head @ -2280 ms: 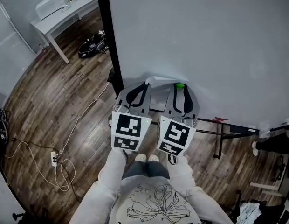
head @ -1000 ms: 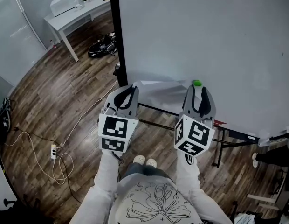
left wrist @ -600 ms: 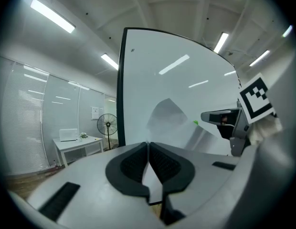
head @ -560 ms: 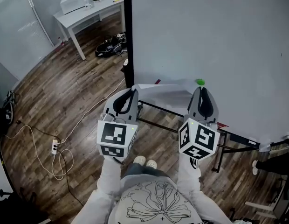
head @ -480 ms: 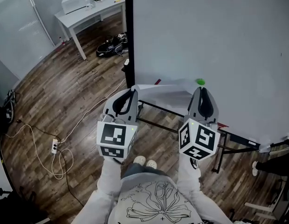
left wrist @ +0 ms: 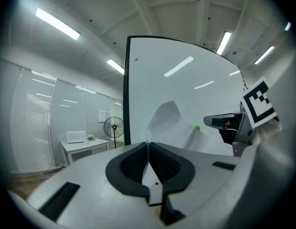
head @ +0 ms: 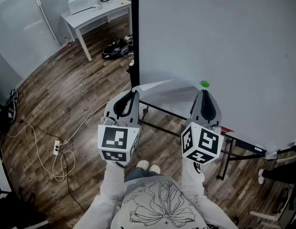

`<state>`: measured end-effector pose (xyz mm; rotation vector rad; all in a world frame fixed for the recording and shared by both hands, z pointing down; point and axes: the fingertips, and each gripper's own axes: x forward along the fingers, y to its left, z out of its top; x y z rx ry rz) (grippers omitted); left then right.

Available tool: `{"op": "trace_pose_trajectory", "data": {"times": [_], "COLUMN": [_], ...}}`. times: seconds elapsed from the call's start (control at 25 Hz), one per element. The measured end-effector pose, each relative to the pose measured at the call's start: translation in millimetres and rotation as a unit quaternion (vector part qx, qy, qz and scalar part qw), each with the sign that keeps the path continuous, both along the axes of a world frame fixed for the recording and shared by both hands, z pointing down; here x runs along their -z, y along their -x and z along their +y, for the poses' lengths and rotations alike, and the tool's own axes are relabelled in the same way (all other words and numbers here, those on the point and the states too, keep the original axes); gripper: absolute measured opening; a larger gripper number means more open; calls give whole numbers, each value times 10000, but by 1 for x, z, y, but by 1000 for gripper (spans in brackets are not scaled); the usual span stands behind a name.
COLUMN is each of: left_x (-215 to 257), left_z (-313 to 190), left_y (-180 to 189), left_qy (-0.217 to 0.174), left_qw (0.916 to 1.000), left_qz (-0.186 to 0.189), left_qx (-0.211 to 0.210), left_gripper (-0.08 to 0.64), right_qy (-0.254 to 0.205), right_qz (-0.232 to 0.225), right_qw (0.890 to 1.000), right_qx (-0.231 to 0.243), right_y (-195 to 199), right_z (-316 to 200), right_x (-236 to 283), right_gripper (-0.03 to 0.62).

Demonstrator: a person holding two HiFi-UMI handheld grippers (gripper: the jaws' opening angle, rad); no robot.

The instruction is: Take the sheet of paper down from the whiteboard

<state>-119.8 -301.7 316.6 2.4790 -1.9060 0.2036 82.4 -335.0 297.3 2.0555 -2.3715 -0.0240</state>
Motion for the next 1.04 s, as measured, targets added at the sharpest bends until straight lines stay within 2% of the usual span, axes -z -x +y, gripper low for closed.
{"op": "trace_pose_trajectory", "data": {"times": [1.04], "left_x": [7], "left_z": [-2], "left_y": [-13], "left_qy": [-66], "left_qw": [9999], "left_qz": [-31], "left_qx": [-85], "left_gripper": [14], "right_qy": [-60], "right_qz": [70], "right_qw": [10000], "right_qx": [-2], "right_y": [-5], "right_z": [1], "right_x": [6], "right_gripper": [14]}}
